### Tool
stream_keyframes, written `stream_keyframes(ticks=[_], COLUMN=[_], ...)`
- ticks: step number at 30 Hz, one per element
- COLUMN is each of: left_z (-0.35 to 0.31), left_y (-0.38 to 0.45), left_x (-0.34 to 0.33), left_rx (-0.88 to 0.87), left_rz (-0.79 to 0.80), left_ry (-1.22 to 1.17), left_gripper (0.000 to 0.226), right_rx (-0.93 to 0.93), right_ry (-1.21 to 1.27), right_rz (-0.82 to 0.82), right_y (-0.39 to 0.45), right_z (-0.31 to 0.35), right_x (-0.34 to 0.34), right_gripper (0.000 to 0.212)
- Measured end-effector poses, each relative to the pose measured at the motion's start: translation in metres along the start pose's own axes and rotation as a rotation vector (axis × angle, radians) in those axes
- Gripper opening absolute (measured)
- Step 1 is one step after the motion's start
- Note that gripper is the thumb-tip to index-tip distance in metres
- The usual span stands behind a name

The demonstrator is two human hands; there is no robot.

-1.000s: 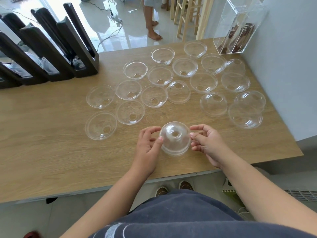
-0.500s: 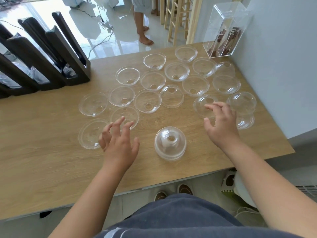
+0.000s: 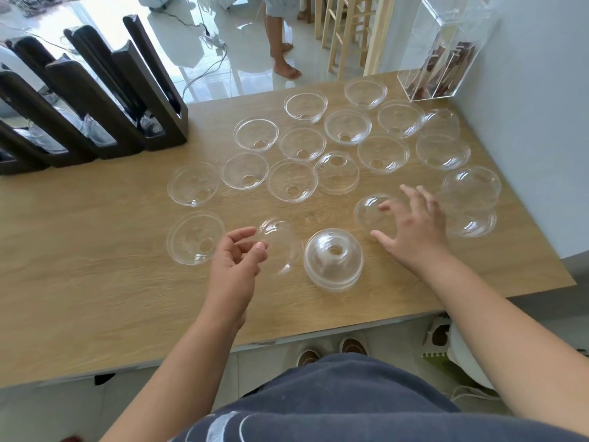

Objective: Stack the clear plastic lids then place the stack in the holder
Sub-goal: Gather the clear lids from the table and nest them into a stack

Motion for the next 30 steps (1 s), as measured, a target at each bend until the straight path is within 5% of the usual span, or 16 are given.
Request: stream_keyframes(ticks=[6,11,15,19,24,30], left_z=[0.035,0.031,0.033,0.044,0.034,0.003], left_y=[-0.006,-0.010,-0.007,-0.001,-0.006,-0.019], left_x=[0.025,0.025,0.012,0.005,0.010,0.003], left_rx=[0.192,-0.090,-0.255,-0.311,-0.411,-0.512], left_rz=[-0.109,0.020,0.047,0.091,0.015,0.030], left_ry=[-0.094,0.680,0.892,0.898,0.766,0.580], left_gripper=[0.013,0.091,0.105,0.102,0.094,0.089], right_rx=[0.006,-0.018,-0.077,0.037,0.351,0.339], right_ry=[0.426,0.517,0.637,0.842,0.601,0.516], right_rz=[0.135,0.114,0.015,-0.037,0.041,0.160], right_y=[-0.003,0.001,-0.006,-0.026,-0.048,-0.050], right_z=[0.009,0.006,0.001,0.015,0.063,0.066], right_x=[-0.017,-0.024,-0.008,0.034,0.036,0.002], right_gripper=[0.064,0.077,0.078,0.076,0.076,0.077])
Point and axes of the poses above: each hand's wrist, its own y-axis towards the middle knuckle, its own x-axis out of the back of the hand, z = x × y, the point moved 6 cm from there along y, towards the middle knuckle, and after that the axes turned 11 degrees about -y, right-handed, at the moved point
